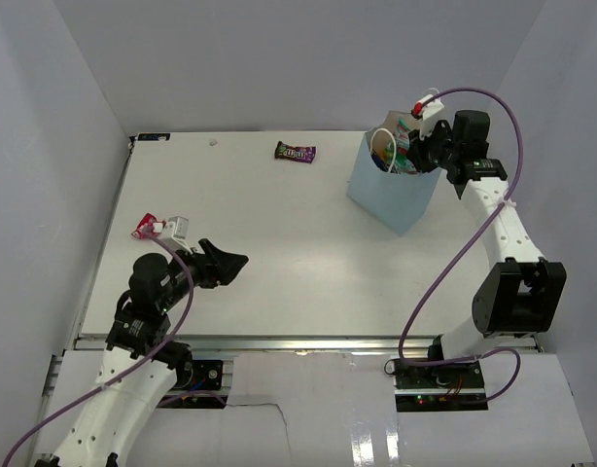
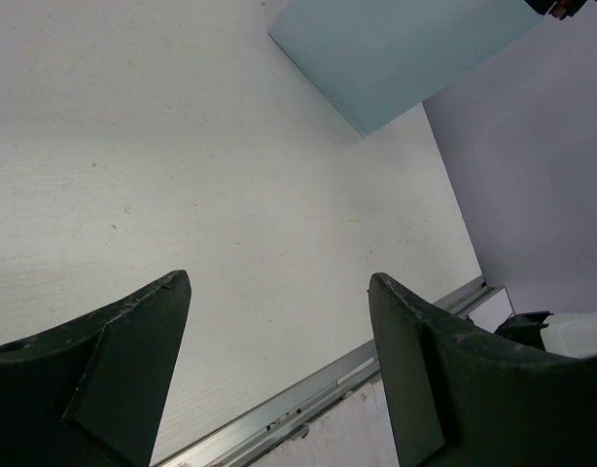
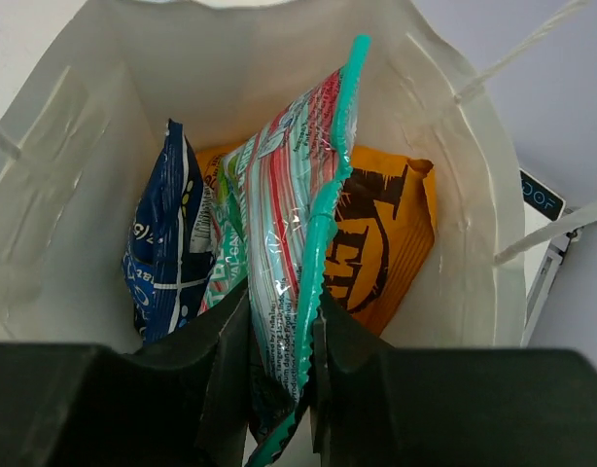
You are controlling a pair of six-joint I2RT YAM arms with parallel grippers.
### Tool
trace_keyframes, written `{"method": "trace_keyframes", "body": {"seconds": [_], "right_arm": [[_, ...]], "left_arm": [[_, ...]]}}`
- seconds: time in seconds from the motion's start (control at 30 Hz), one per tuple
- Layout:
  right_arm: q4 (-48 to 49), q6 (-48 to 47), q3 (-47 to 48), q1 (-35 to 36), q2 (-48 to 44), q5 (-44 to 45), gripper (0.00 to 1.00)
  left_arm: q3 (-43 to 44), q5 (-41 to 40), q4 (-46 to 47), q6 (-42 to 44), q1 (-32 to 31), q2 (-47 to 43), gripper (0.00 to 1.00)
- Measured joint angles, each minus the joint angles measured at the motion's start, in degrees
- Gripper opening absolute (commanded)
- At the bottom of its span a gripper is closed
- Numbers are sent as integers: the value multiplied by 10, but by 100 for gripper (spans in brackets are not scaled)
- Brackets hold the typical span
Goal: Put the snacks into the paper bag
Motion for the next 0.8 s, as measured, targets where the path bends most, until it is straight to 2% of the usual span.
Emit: {"method": "trace_keyframes", "body": {"seconds": [0.03,0.07,0.1,0.23,0.4,0.6,0.8], "right_arm": [[0,-5,0,0,5,-3,40],[1,-9,0,0,8,-7,46],[1,-15,0,0,9,-10,60],[-7,-23,5,0,7,-19,86],[-41,-7,73,-5,-3,-36,92],[-38,33,158,-32,-59,-86,98],[-59,-8,127,-59,-143,-269,97]], "left_arm": [[0,-3,3,-4,0,10,84],[0,-4,8,-6,0,23,84],[0,-5,15,-9,0,37,84],[5,-5,62,-18,0,131,84],[61,-5,133,-13,0,313,84],[186,-30,222,5,0,537,84],[324,-101,290,4,0,730,84]]}}
